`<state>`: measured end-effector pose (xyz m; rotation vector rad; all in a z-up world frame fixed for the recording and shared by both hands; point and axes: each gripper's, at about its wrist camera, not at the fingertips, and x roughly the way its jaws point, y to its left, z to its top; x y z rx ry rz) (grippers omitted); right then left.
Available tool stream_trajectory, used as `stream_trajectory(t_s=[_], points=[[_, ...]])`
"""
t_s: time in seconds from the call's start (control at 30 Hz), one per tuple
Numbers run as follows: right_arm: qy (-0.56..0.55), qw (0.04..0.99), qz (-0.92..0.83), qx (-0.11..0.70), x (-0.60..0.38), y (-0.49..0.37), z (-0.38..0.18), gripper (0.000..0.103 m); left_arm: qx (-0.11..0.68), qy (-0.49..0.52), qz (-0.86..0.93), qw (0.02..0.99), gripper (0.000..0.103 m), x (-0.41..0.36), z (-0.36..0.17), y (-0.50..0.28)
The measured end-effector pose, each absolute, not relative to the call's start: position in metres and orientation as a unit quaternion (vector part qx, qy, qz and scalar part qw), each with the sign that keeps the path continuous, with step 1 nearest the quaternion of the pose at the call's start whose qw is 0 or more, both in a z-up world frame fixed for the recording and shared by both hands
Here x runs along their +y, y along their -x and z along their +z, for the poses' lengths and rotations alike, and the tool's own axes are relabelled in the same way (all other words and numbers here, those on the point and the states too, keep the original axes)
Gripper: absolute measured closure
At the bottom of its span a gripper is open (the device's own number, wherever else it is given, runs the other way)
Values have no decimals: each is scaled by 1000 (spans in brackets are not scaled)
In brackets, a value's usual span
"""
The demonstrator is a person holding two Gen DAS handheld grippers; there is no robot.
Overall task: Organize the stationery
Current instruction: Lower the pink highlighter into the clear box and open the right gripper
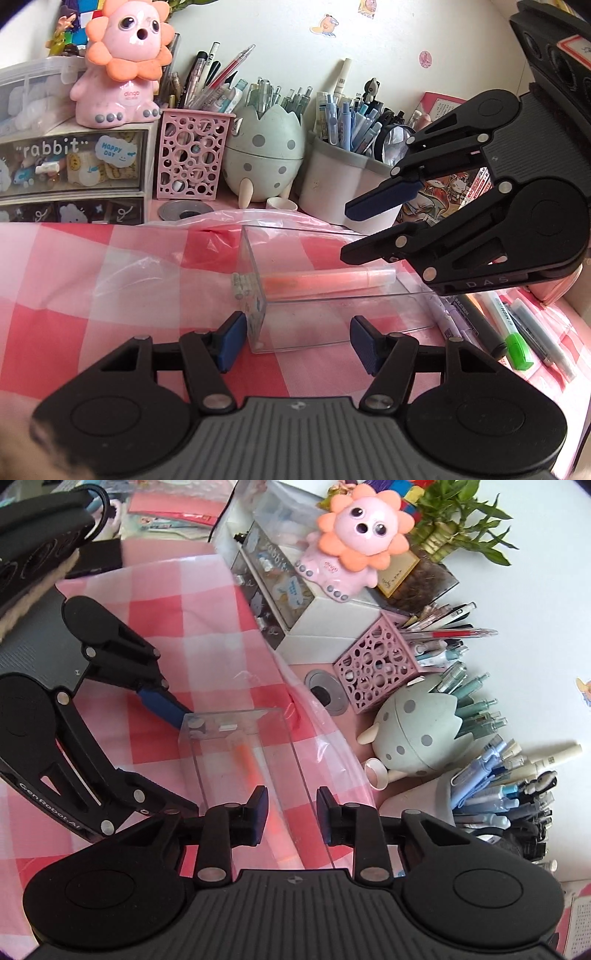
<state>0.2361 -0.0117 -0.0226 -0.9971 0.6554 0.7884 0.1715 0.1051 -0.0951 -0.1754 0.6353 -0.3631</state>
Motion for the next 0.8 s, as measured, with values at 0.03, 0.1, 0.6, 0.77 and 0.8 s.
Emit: stream_trajectory(t_s=[0.03,0.1,0.6,0.77,0.8], points=[[452,759,361,299,-13,-236,-22,71,310,86,-177,930,68,105,-95,-171],[444,766,360,296,-15,-235,-19,66,310,86,-177,930,68,105,-95,-172],[378,823,323,275,-45,-210,1,48,310,81,-175,931,68,104,-95,-172],[356,837,315,272,-58,-199,3,47,311,76,-175,931,68,103,-95,-174],[351,841,311,271,-61,-197,3,46,311,75,-175,931,68,103,-95,-175]])
